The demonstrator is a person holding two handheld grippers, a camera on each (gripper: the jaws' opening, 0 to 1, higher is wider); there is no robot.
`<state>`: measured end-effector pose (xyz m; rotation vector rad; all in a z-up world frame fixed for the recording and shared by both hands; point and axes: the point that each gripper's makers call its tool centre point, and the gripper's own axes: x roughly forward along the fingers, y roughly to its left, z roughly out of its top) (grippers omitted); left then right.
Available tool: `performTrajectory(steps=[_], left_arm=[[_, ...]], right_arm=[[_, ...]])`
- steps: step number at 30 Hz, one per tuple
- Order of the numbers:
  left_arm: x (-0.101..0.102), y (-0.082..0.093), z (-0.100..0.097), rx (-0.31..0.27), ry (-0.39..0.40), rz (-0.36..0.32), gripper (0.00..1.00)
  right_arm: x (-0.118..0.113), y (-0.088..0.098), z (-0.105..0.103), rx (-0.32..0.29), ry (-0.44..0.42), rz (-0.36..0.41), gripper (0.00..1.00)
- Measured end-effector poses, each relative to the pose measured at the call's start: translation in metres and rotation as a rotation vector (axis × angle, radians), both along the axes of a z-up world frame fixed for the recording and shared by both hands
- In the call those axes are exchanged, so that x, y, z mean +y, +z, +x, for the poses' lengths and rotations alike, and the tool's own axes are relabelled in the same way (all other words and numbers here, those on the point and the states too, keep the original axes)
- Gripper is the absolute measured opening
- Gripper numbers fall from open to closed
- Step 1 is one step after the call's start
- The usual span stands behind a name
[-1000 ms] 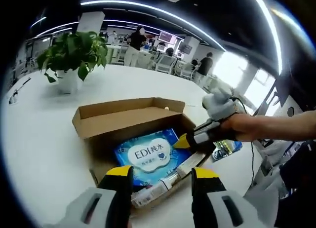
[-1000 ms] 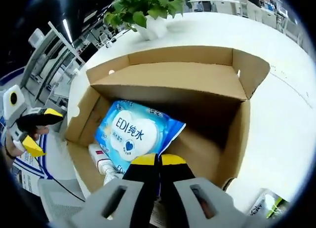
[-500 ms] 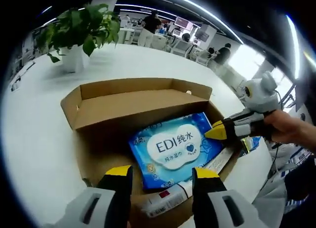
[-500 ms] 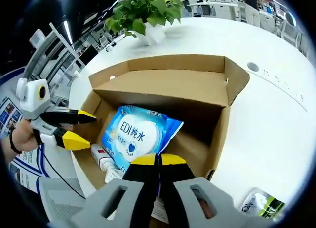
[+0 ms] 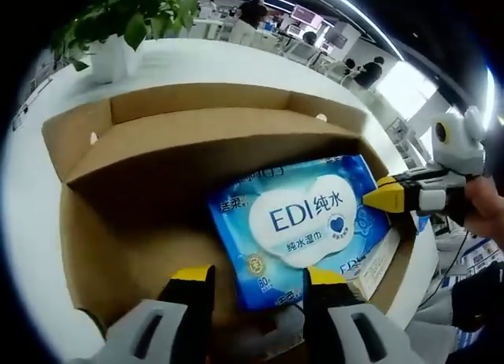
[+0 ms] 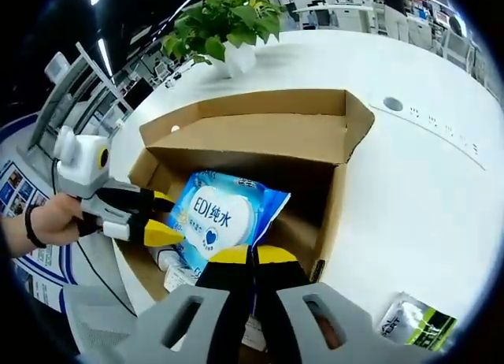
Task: Operate the shoe box by opening the lid, removing the specified soft item, and placing it in the target area until the item is outside and the box remains undamaged.
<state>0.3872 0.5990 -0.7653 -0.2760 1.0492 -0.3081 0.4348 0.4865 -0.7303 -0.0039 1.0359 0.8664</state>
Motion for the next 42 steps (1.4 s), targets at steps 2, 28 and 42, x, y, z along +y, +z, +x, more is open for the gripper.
performTrajectory(steps=[2, 28, 42], left_arm=[[-0.006, -0.001, -0.004, 0.026, 0.018, -0.045, 0.40], [0.005, 0.009, 0.003, -0.046, 0.019, -0.040, 0.06], [0.021, 0.050, -0.002, -0.133, 0.056, -0.013, 0.06]], right_arm=[[0.000, 0.000, 0.000, 0.001, -0.004, 0.002, 0.00], [0.001, 0.004, -0.004, -0.022, -0.026, 0.020, 0.00], [0.019, 0.037, -0.005, -0.080, -0.035, 0.091, 0.00]])
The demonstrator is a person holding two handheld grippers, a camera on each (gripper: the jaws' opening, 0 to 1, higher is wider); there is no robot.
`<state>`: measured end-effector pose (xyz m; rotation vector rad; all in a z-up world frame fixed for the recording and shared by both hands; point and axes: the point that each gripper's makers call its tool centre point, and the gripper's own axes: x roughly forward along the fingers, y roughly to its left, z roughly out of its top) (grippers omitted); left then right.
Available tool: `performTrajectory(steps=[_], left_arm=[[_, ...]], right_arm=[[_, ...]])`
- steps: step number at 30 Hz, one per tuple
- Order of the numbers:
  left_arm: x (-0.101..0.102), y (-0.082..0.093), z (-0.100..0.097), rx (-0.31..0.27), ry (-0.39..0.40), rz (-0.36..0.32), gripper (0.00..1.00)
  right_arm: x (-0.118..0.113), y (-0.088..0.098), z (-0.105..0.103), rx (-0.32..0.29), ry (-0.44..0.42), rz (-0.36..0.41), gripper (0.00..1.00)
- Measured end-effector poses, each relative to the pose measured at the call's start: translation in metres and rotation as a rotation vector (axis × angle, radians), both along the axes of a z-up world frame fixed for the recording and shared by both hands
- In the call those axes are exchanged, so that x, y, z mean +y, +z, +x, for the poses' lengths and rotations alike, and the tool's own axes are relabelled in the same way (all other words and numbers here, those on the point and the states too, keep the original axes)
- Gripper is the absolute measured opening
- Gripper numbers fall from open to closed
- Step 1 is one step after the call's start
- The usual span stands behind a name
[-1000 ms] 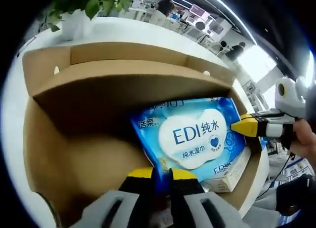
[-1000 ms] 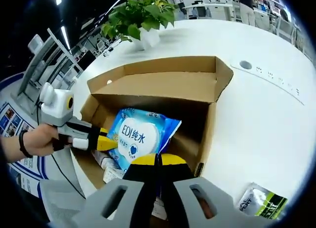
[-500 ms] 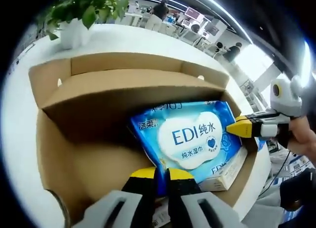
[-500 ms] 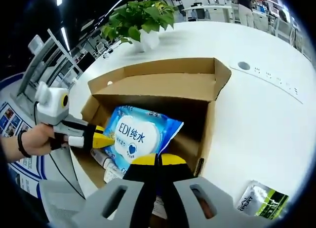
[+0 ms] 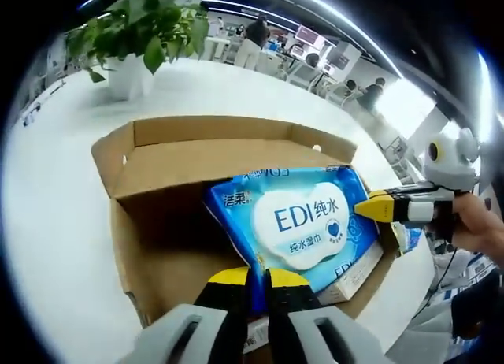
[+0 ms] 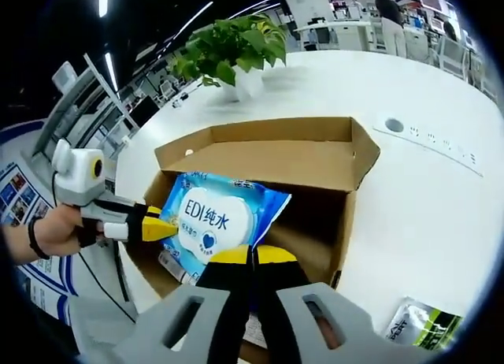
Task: Operate the shoe box by opening the lid, removing the specified soft item, and placing it in the target area until the item is outside and the box remains undamaged.
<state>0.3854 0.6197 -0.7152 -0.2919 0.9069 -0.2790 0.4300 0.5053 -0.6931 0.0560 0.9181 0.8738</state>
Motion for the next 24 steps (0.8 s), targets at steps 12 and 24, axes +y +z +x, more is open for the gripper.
performTrajectory(steps=[12, 24], left_arm=[[0.002, 0.030, -0.003, -0.049, 0.003, 0.007, 0.05], [-0.022, 0.052, -0.002, -0.082, -0.047, 0.014, 0.05]], right_arm=[[-0.001, 0.033, -0.012, -0.036, -0.004, 0.031, 0.00], [-0.027, 0.058, -0.024, -0.071, -0.034, 0.031, 0.00]])
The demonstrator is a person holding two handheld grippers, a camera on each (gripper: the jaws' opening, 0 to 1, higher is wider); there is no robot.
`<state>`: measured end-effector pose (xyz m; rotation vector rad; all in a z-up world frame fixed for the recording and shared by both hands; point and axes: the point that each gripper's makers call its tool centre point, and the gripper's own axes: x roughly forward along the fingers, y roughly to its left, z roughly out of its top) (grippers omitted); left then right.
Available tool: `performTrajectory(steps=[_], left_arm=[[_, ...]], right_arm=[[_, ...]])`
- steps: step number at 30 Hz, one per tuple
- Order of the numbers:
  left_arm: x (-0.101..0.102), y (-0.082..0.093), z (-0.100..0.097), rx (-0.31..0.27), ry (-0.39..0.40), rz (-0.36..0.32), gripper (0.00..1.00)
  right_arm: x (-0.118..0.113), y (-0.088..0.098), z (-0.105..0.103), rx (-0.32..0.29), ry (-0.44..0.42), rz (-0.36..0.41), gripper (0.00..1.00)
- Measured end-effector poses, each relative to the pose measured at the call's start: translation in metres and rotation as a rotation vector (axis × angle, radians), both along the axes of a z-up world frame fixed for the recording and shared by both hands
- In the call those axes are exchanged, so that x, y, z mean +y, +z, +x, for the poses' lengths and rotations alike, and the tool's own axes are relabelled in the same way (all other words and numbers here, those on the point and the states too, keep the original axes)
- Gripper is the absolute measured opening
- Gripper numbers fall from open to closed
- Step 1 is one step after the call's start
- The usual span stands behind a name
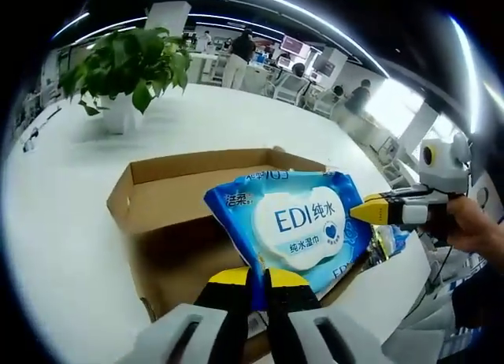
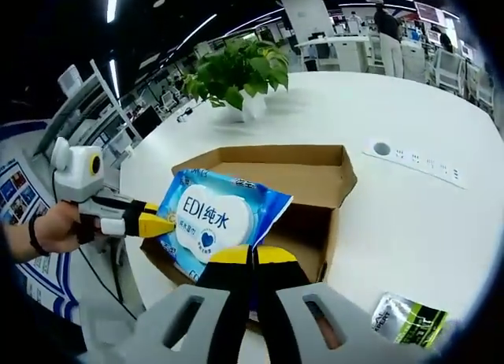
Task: Operate the shoe box by opening the lid, removing the specified soft item, and placing it in the target area until the item is outside and the box remains undamaged.
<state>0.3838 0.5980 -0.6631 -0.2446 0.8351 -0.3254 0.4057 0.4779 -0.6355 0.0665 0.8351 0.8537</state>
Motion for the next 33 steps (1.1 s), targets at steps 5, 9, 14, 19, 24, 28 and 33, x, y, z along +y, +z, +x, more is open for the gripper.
performTrajectory(steps=[5, 9, 14, 19, 24, 28, 33], left_arm=[[-0.022, 0.005, 0.001, -0.005, -0.043, 0.003, 0.05], [-0.037, 0.007, 0.001, -0.002, -0.076, -0.002, 0.05], [-0.063, 0.009, 0.003, -0.002, -0.130, 0.004, 0.05], [-0.099, 0.012, 0.004, -0.002, -0.194, 0.004, 0.05], [-0.139, 0.012, 0.002, 0.001, -0.260, 0.008, 0.05], [-0.171, 0.012, -0.001, 0.003, -0.314, 0.008, 0.05], [-0.208, 0.009, -0.005, 0.008, -0.370, 0.008, 0.05]], right_arm=[[-0.018, 0.000, 0.001, -0.003, -0.027, -0.001, 0.00], [-0.040, -0.003, 0.002, 0.001, -0.059, -0.002, 0.00], [-0.069, -0.004, 0.000, 0.001, -0.109, -0.003, 0.00], [-0.102, -0.005, -0.002, 0.001, -0.165, -0.003, 0.00], [-0.140, -0.008, -0.008, 0.008, -0.228, -0.005, 0.00], [-0.172, -0.010, -0.016, 0.013, -0.277, -0.006, 0.00], [-0.207, -0.014, -0.025, 0.019, -0.326, -0.012, 0.00]])
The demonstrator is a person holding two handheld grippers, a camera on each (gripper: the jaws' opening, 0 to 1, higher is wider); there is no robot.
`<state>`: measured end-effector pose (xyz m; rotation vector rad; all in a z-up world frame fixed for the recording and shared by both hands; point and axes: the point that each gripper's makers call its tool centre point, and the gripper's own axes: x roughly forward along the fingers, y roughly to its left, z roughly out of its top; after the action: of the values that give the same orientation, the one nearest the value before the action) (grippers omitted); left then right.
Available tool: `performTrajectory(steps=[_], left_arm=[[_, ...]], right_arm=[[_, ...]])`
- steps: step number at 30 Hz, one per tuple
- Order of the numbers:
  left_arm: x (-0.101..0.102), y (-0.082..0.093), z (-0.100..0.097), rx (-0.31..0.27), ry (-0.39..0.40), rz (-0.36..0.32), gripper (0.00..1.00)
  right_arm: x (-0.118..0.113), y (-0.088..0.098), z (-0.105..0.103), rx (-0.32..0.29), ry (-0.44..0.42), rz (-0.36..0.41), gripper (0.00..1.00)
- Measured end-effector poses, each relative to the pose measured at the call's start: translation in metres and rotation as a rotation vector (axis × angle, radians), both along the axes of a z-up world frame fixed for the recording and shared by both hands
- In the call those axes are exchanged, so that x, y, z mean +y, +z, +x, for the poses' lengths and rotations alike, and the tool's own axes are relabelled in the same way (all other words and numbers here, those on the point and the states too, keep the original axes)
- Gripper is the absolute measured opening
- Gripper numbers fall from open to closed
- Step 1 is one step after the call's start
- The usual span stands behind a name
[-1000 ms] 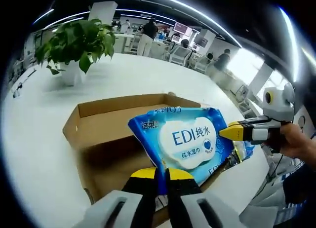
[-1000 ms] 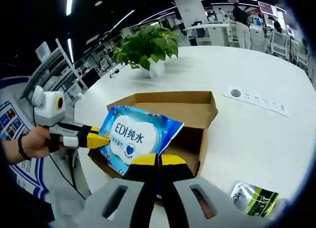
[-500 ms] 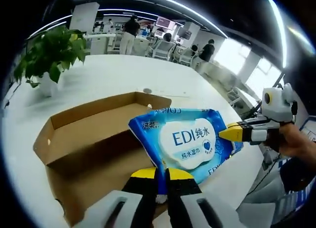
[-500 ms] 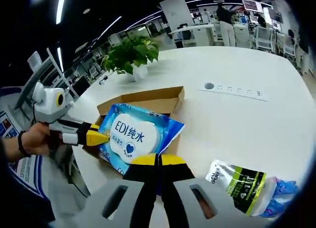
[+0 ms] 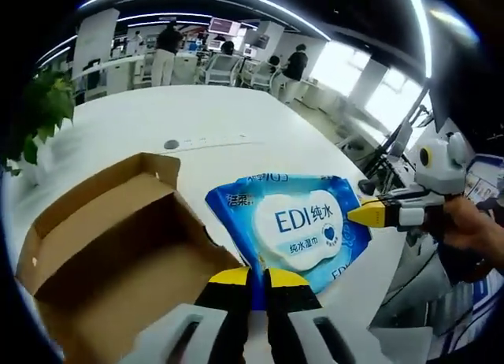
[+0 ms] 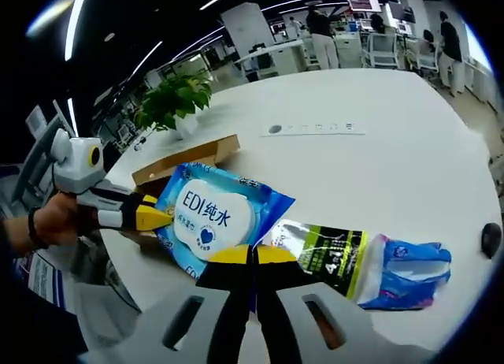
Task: Operate the shoe box by opening the lid, removing the specified soft item, and placing it in the target area until the item is outside and the box remains undamaged.
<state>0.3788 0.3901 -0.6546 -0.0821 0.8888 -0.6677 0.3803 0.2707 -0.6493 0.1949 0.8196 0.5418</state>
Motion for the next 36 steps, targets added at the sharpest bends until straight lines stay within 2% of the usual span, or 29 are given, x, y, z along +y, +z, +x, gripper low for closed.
performTrajectory(steps=[5, 11, 24, 30, 36], left_arm=[[-0.029, -0.005, -0.001, 0.006, -0.041, 0.000, 0.05], [-0.049, -0.014, 0.000, 0.016, -0.067, 0.006, 0.05], [-0.055, -0.039, 0.007, 0.053, -0.043, 0.029, 0.05], [-0.060, -0.054, 0.008, 0.092, -0.022, 0.025, 0.05], [-0.063, -0.066, 0.010, 0.107, -0.022, 0.050, 0.05]], right_arm=[[-0.029, -0.005, -0.008, 0.010, -0.040, -0.001, 0.00], [-0.049, -0.013, -0.010, 0.024, -0.060, -0.005, 0.00], [-0.056, -0.036, 0.003, 0.069, -0.033, -0.026, 0.00], [-0.062, -0.052, 0.009, 0.102, -0.021, -0.035, 0.00], [-0.064, -0.070, 0.012, 0.130, -0.008, -0.037, 0.00]])
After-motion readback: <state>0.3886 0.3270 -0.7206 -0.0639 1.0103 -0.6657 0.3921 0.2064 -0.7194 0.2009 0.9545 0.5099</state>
